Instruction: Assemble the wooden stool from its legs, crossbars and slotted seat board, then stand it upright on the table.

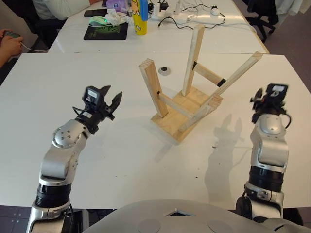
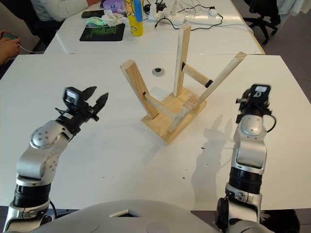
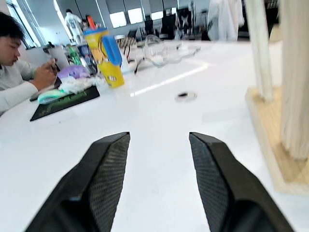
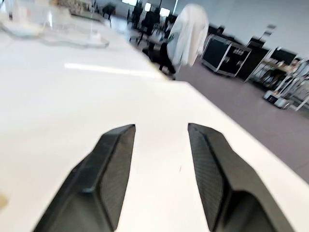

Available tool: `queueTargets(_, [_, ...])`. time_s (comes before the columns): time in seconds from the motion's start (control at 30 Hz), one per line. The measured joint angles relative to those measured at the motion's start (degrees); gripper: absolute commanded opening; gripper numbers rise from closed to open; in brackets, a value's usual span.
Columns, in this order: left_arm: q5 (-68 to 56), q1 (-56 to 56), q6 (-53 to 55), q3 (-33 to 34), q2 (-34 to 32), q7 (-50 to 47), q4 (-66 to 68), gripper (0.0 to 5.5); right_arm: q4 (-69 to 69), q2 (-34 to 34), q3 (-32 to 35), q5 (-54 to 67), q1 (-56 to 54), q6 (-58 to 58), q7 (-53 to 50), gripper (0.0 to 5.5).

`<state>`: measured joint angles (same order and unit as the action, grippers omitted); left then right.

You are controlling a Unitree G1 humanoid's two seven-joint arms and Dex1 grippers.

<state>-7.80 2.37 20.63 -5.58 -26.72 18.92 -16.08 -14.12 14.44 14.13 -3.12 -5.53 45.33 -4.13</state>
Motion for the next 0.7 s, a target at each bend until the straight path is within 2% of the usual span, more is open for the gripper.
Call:
queueTargets(0.17, [7.5,5.4,-5.6,-6.6,1.8,0.6,8.8,2.28,-3.3,-0.7,-4.5,0.4,1.4,9.0,3.0,1.99])
queueTargets(0.43, [17.6,9.0,-10.3,-17.0,1.3,7.5,16.0,2.28,-3.8,-0.5,-10.3,1.5,-2.5,15.9,6.7,1.99])
queueTargets(0.7, [22.7,9.3,-9.2,-20.3,3.1,8.7,16.9,2.28,-3.8,-0.7,-12.4,1.9,-6.0,19.3,8.5,1.99])
